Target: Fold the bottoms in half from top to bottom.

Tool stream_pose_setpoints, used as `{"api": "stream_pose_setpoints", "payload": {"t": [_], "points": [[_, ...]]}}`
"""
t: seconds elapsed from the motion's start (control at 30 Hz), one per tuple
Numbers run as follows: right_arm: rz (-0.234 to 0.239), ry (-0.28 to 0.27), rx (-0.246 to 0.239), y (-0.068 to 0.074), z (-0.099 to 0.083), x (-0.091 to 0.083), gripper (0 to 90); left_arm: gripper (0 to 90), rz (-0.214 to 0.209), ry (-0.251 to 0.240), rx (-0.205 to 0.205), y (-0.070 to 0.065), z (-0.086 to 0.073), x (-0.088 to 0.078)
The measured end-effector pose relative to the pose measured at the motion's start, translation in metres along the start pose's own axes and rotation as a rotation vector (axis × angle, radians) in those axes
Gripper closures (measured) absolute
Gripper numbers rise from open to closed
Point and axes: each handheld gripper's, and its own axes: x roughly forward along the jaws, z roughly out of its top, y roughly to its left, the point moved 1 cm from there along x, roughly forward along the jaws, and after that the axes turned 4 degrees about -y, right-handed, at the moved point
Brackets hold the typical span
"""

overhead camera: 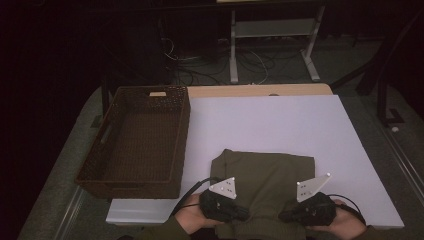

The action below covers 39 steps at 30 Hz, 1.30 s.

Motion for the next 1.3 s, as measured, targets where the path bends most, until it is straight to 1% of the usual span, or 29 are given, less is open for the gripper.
{"api": "stream_pose_setpoints", "payload": {"t": [0.1,0.17,0.23,0.27,0.33,0.4,0.47,0.5,0.53,0.6,0.67,0.77,0.83,0.97,1.07,1.17,1.23,1.3], "points": [[0.004,0.003,-0.002,0.001,0.000,0.000,89.1,75.3,0.009,0.004,0.005,0.000,0.000,0.001],[0.006,0.001,-0.004,0.000,0.000,0.000,87.3,71.9,0.020,0.004,0.007,0.000,0.001,0.000],[0.002,-0.015,-0.004,0.000,0.000,-0.002,83.6,68.2,0.032,-0.002,0.009,0.001,0.002,-0.001],[-0.003,-0.032,-0.002,-0.001,0.001,-0.004,79.8,65.2,0.041,-0.010,0.005,0.002,0.002,-0.002],[-0.030,-0.060,0.004,-0.003,0.002,-0.007,73.4,60.7,0.049,-0.019,0.000,0.003,0.002,-0.003],[-0.065,-0.097,0.010,-0.006,0.003,-0.010,65.0,54.9,0.070,-0.033,-0.009,0.005,0.003,-0.004],[-0.094,-0.127,0.025,-0.010,0.003,-0.013,60.0,51.4,0.076,-0.043,-0.015,0.007,0.004,-0.006],[-0.107,-0.139,0.028,-0.011,0.003,-0.014,57.0,48.6,0.089,-0.056,-0.020,0.007,0.005,-0.006],[-0.129,-0.156,0.032,-0.013,0.003,-0.015,54.4,46.8,0.095,-0.060,-0.021,0.008,0.005,-0.007],[-0.147,-0.170,0.048,-0.016,0.002,-0.016,51.2,43.8,0.114,-0.071,-0.028,0.011,0.006,-0.009],[-0.151,-0.183,0.054,-0.018,0.002,-0.017,48.8,40.5,0.128,-0.075,-0.034,0.014,0.006,-0.011],[-0.169,-0.186,0.061,-0.020,0.002,-0.016,45.0,36.3,0.162,-0.090,-0.052,0.019,0.006,-0.015],[-0.178,-0.187,0.057,-0.021,0.003,-0.016,43.8,32.7,0.185,-0.099,-0.063,0.022,0.006,-0.018],[-0.200,-0.179,0.057,-0.023,0.002,-0.014,38.6,26.4,0.235,-0.111,-0.068,0.029,0.007,-0.022],[-0.206,-0.181,0.066,-0.024,0.002,-0.014,38.0,21.3,0.263,-0.117,-0.071,0.034,0.009,-0.023],[-0.203,-0.182,0.068,-0.024,0.002,-0.014,38.0,17.4,0.297,-0.106,-0.076,0.040,0.009,-0.024],[-0.201,-0.179,0.068,-0.025,0.003,-0.013,38.0,16.7,0.317,-0.110,-0.081,0.043,0.010,-0.024],[-0.202,-0.174,0.068,-0.025,0.003,-0.012,38.0,15.8,0.328,-0.110,-0.087,0.046,0.012,-0.025]]}}
